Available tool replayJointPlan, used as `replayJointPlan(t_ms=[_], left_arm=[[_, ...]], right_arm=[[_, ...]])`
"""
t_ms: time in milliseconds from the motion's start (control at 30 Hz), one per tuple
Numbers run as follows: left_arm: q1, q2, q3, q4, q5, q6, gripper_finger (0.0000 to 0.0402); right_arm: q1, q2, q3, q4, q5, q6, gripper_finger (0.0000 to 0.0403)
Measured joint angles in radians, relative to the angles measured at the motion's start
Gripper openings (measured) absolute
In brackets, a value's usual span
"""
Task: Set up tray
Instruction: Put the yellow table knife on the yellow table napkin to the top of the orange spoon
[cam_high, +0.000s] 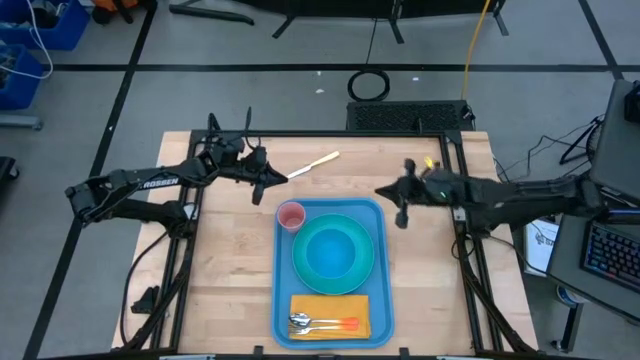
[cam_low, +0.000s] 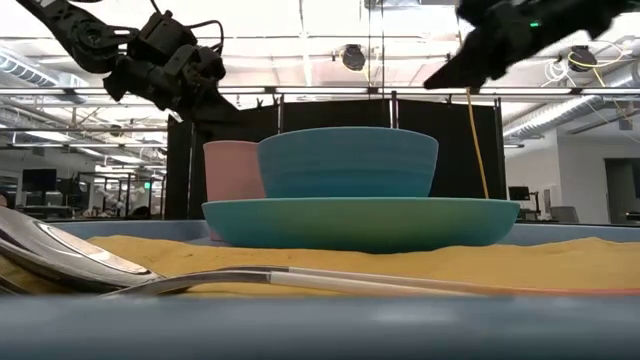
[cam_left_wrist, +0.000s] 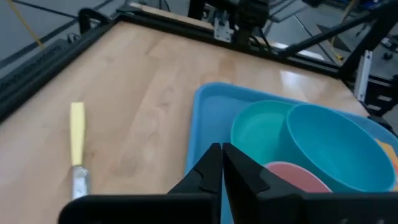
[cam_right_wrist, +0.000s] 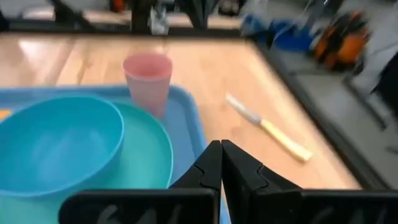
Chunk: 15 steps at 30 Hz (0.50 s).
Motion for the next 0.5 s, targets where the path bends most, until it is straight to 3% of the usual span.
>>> replayJointPlan(t_ms=[167, 333, 500], left_arm=[[-0.024, 0.000, -0.033, 0.038, 0.002, -0.027, 0.0005], [-0.043, 0.000, -0.084, 0.149, 0.002, -0.058, 0.0022], [-0.050, 0.000, -0.130, 0.226, 0.001, -0.079, 0.0010]], right_arm=[[-0.220, 0.175, 0.164, -0.181, -0.229, -0.083, 0.0000], [-0.406, 0.337, 0.291, -0.237, -0.439, -0.183, 0.0000], [-0.504, 0.525, 0.466, -0.339, -0.506, -0.288, 0.0000]])
